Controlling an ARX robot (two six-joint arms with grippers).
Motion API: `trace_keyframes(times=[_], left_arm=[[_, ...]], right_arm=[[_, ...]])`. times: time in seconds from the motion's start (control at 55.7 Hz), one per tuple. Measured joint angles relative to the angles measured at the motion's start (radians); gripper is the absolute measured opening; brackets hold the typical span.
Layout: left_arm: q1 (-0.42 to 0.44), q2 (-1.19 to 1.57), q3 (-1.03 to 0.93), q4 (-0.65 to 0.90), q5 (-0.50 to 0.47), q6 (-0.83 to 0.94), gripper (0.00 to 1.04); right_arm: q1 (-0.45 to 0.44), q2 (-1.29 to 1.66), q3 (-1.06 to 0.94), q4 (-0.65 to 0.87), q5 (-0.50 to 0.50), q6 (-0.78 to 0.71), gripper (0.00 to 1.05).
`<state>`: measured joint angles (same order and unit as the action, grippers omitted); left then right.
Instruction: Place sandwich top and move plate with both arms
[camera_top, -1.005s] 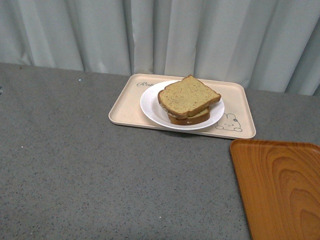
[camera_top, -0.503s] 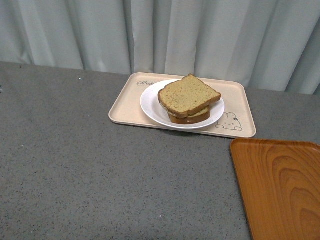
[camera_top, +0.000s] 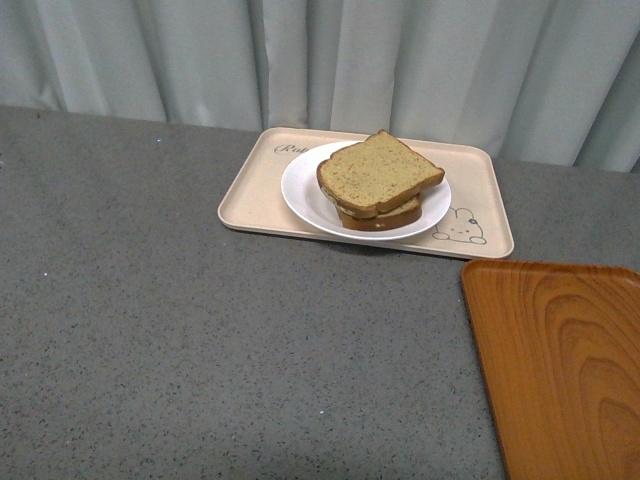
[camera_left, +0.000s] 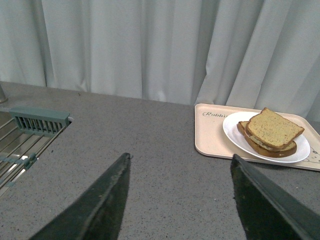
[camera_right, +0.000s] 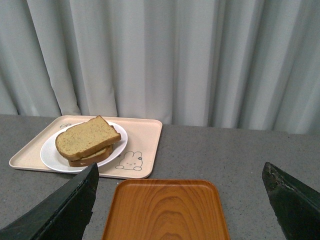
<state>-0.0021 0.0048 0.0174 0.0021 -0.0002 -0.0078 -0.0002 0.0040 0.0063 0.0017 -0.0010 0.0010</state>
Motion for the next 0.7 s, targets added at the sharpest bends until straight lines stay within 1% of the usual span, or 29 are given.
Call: trace_keyframes(times=[0.126, 0.162, 0.215, 0.287, 0.7], left_arm=[[0.0, 0.0, 0.0, 0.0, 0.0, 0.0, 0.87], [0.0, 0.0, 0.0, 0.0, 0.0, 0.0, 0.94], [0.0, 0.0, 0.0, 0.0, 0.0, 0.001, 1.0], [0.0, 0.0, 0.0, 0.0, 0.0, 0.001, 0.98], [0.0, 0.0, 0.0, 0.0, 0.0, 0.002, 0.98]], right_arm=[[0.0, 0.0, 0.0, 0.0, 0.0, 0.0, 0.96], [0.0, 0.0, 0.0, 0.0, 0.0, 0.0, 0.96], [0.0, 0.0, 0.0, 0.0, 0.0, 0.0, 0.96], [0.0, 0.0, 0.0, 0.0, 0.0, 0.0, 0.96], [0.0, 0.0, 0.0, 0.0, 0.0, 0.0, 0.96]])
